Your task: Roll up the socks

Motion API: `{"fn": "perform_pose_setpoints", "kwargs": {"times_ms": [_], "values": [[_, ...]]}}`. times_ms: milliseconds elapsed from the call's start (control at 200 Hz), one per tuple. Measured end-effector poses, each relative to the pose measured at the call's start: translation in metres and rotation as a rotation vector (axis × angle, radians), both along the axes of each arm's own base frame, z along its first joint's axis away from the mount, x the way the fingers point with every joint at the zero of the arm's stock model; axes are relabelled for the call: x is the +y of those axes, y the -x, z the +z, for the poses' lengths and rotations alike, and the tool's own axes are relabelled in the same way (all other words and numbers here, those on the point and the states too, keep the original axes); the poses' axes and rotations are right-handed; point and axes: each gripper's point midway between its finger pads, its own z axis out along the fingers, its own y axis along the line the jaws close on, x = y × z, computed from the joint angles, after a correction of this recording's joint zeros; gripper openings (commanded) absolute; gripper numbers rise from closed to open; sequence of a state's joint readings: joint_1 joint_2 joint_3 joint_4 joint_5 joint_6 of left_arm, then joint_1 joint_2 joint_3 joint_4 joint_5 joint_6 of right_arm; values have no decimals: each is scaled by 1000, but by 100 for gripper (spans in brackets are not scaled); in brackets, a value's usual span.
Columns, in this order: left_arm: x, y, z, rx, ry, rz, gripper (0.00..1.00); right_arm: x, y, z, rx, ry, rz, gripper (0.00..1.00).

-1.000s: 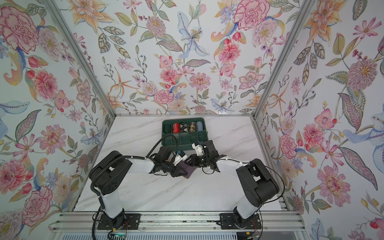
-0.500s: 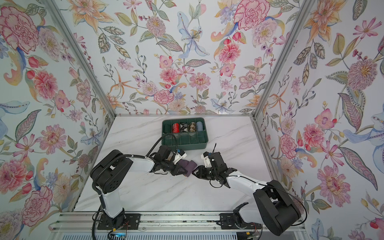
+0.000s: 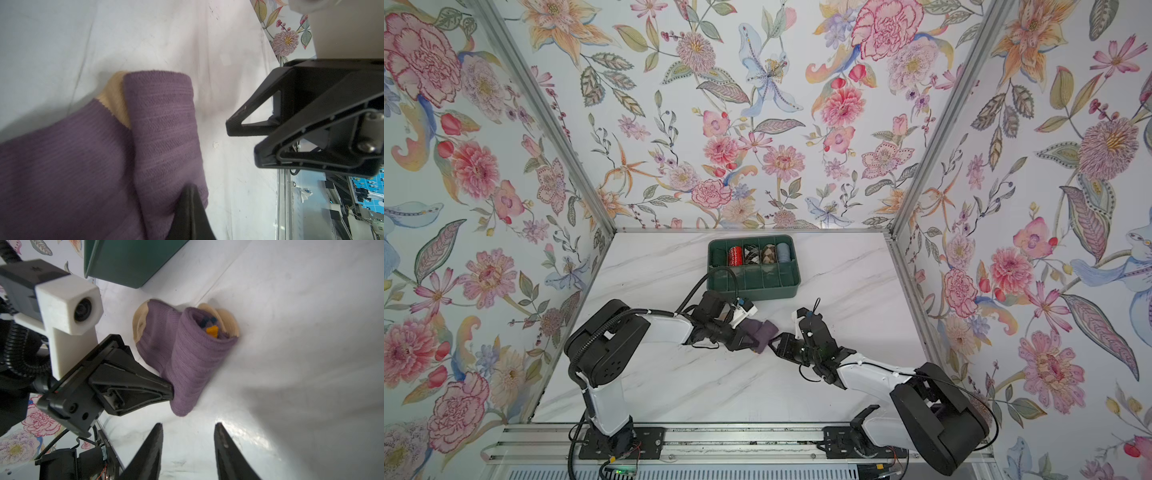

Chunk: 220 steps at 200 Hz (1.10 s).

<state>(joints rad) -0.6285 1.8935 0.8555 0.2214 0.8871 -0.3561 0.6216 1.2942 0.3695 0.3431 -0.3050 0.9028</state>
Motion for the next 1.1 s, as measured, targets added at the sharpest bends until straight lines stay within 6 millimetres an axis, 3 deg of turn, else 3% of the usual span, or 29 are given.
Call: {"fn": "perform_pose_setpoints", "kwargs": {"times_ms": [690,1101], "values": [[-2,-3,0,-10,14,6,0,9,-8,-28,77,-19,-50,44],[-2,-3,0,-11,22,5,0,23,-22,-28,57,-68,-48,44]]}}
